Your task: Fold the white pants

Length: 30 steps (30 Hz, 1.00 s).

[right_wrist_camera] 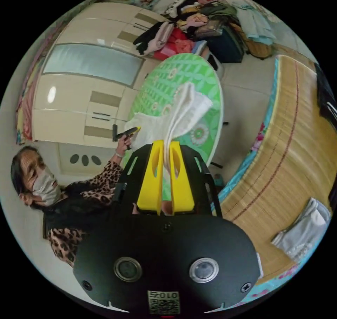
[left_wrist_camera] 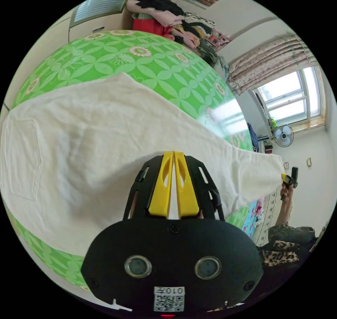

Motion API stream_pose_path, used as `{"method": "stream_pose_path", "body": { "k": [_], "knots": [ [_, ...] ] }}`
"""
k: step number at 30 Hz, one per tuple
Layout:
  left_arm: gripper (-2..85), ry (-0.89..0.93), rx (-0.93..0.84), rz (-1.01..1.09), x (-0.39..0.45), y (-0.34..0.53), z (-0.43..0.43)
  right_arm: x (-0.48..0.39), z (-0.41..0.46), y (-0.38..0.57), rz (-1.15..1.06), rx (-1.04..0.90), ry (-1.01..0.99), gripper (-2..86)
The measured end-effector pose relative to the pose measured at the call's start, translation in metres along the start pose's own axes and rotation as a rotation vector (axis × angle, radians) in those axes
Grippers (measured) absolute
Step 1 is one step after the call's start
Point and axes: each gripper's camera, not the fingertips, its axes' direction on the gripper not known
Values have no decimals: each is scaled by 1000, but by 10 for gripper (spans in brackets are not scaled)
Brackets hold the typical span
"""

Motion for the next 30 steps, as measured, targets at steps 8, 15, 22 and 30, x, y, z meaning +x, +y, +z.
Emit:
{"method": "stream_pose_path", "body": {
  "k": [8,15,22,30],
  "knots": [
    [-3,33,27,32,4,24,-15,199,71,39,404,-101,-96,104],
    [-3,73,121,5,-3,105,-53,219,142,126,358,29,-551,234],
    [-2,199,322,-493,-109,209,-85,206,191,135,364,292,-855,157],
    [-1,234,532,-780,-197,273,-137,146,73,107,412,462,-354,47]
  ]
}}
